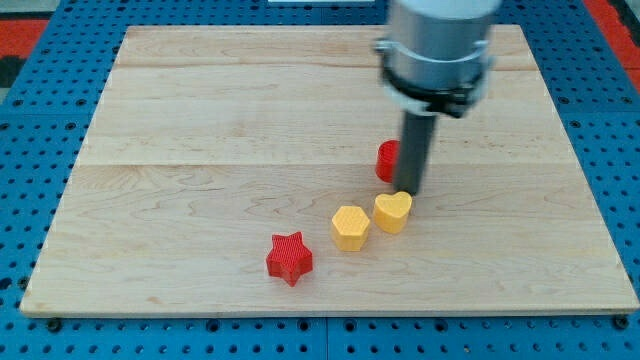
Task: Place the yellow heart above the red star
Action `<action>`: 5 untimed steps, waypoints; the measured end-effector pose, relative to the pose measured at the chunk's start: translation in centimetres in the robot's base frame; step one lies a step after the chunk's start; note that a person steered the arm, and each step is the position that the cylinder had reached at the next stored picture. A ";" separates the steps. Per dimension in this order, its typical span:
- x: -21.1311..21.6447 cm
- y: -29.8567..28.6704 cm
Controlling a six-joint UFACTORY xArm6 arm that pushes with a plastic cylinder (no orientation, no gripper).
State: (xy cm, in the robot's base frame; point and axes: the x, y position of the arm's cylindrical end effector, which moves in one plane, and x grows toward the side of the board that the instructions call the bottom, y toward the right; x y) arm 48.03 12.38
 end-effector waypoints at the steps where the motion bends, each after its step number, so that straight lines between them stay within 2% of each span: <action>1: 2.1 4.4; 2: 3.7 -0.3; 4: 3.7 -10.8; 5: 3.6 -11.4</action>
State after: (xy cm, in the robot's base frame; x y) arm 51.63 1.01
